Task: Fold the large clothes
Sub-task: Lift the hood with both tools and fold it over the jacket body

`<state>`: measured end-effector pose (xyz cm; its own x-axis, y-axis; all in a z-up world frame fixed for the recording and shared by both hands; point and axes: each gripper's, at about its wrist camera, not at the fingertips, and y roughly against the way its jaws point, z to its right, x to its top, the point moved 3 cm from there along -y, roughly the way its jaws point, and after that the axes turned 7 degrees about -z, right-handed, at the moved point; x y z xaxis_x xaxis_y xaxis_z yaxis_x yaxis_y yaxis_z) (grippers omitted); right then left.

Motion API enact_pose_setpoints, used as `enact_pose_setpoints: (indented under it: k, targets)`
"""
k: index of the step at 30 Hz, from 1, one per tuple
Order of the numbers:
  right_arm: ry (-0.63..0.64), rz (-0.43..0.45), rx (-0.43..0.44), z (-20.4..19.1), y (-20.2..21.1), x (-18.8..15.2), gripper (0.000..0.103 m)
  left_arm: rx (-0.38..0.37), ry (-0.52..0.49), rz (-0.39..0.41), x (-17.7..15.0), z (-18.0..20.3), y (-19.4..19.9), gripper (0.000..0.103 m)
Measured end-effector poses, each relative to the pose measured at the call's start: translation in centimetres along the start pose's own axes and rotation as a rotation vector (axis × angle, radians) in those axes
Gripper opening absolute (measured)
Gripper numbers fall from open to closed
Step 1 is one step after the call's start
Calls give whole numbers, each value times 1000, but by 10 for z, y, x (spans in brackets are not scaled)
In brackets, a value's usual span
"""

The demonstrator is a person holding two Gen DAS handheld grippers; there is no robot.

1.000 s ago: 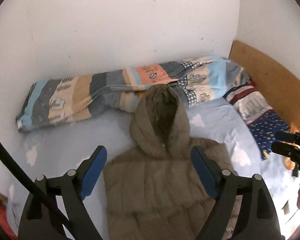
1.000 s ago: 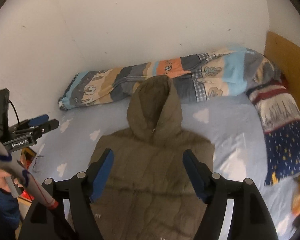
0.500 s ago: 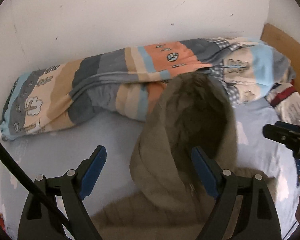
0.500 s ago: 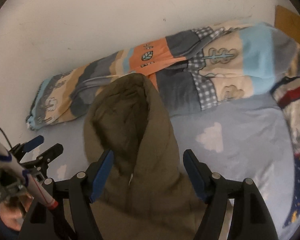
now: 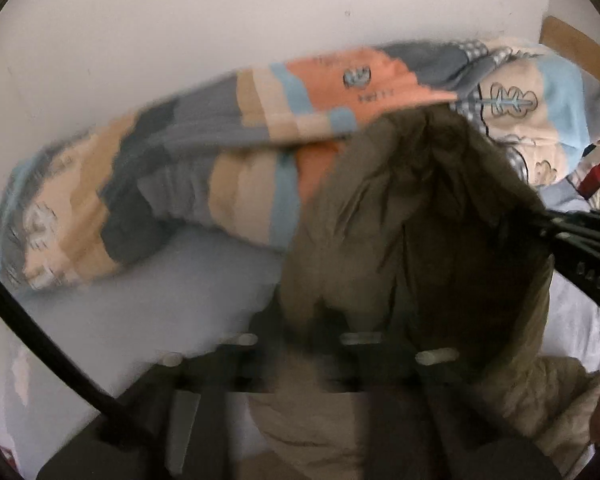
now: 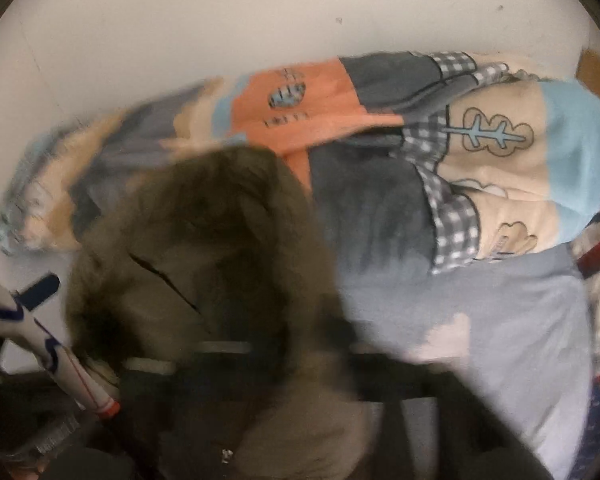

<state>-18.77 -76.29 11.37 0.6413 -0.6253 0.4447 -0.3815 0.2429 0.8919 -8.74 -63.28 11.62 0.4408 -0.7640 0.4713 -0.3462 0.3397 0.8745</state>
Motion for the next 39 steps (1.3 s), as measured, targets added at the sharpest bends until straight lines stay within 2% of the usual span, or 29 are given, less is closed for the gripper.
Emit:
enact_pose_setpoints:
  k: [3, 7, 11, 15, 17, 22, 25, 28, 30, 33, 34, 35, 36, 37, 39]
  targets:
    - [7, 49, -13, 2, 16, -9, 8, 5, -14, 48, -10, -3, 16, 10]
    - [-6, 100, 12, 9, 48, -24, 8, -51, -19, 75, -29, -7, 53, 10]
    - [12, 145, 50, 11, 94, -57, 7, -105, -30, 111, -57, -7, 105, 10]
    - [17, 192, 127, 17, 146, -101, 7, -134, -43, 150, -104, -9, 158, 10]
    - [37, 220, 154, 19, 174, -134, 7, -183, -24, 153, -136, -11, 178, 11]
    - [46, 235, 226, 25, 206, -221, 7, -171, -6, 164, -226, -10, 197, 14]
    - [51, 226, 237, 25, 202, -275, 7, -186, 22, 115, -287, -2, 179, 20]
    - [-5, 155, 263, 27, 168, -323, 8, -172, 77, 2, -338, 6, 139, 22]
    - [-33, 97, 248, 27, 137, -349, 8, -124, 103, -42, -355, 8, 120, 23]
    - [-4, 42, 174, 20, 96, -368, 8, -18, 19, -18, -364, 23, 116, 29]
    - [4, 57, 157, 19, 93, -369, 8, 11, 0, -10, -365, 25, 119, 38]
    - [16, 71, 135, 16, 93, -370, 9, 28, -8, -5, -367, 27, 123, 55]
    - [24, 72, 122, 14, 96, -371, 10, 16, -3, -6, -371, 27, 129, 62]
    - [32, 71, 115, 12, 101, -370, 10, -10, 11, -11, -375, 25, 133, 67]
    - [26, 77, 124, 12, 116, -373, 16, -53, 54, -40, -386, 16, 142, 67]
